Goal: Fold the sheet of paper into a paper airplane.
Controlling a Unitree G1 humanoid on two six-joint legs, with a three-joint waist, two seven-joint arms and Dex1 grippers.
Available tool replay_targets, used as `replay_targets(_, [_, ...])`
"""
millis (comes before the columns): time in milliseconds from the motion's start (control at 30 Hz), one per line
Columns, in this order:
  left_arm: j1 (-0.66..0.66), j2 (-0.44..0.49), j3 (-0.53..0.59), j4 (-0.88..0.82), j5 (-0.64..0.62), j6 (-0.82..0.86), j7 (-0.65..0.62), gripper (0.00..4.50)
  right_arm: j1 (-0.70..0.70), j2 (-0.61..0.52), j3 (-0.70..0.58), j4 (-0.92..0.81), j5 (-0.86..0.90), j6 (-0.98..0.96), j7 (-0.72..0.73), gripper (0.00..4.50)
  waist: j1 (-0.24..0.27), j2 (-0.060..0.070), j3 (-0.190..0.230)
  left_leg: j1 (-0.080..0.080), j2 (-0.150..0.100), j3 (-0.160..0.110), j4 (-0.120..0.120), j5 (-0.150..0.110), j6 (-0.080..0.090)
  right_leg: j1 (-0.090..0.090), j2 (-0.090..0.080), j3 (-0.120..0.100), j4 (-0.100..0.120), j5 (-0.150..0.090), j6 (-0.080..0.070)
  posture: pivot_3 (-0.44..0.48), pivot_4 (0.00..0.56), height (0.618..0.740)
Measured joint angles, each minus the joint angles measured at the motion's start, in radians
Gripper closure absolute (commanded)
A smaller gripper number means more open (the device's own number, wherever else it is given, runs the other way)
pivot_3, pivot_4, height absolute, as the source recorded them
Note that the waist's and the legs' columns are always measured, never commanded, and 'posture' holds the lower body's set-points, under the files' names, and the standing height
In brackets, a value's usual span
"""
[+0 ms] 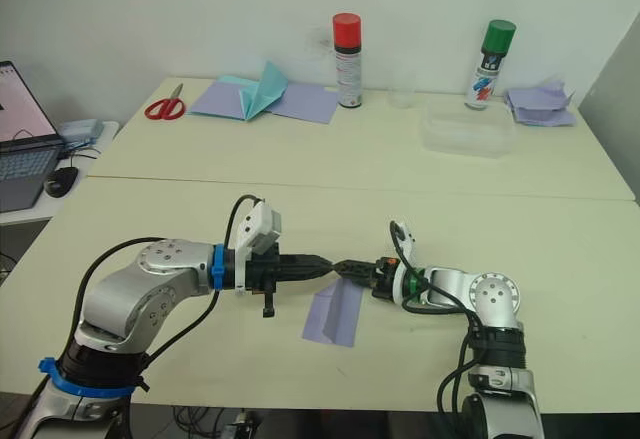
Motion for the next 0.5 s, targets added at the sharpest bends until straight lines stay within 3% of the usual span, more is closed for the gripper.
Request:
replay_targets(233, [-0.015, 0.015, 0.002, 0.000, -0.007, 0.001, -0.001, 4.50, 0.012, -0.005, 0.045, -0.042, -0.048, -0.005, 0.066, 4.47, 0.000, 0.000, 0.000, 0.000, 0.000, 0.000, 0.000, 0.000, 0.000, 0.000, 0.000, 0.000, 0.000, 0.000, 0.000, 0.000, 0.150, 0.740])
replay_targets(367, [-0.016, -0.002, -0.044, -0.049, -0.024, 0.001, -0.004, 4.50, 0.023, -0.034, 0.099, -0.082, -0.093, -0.030, 0.115, 4.47, 0.002, 0.000, 0.000, 0.000, -0.001, -0.001, 0.003, 0.000, 0.000, 0.002, 0.000, 0.000, 0.000, -0.002, 0.004, 0.000, 0.150, 0.740])
replay_targets(500, [-0.007, -0.001, -0.159, -0.082, 0.023, -0.031, -0.011, 4.50, 0.035, -0.072, 0.186, -0.129, -0.160, -0.084, 0.184, 4.47, 0.001, 0.000, 0.000, 0.000, 0.000, 0.000, 0.004, 0.000, 0.000, 0.002, 0.000, 0.001, 0.000, -0.002, 0.004, 0.000, 0.150, 0.740])
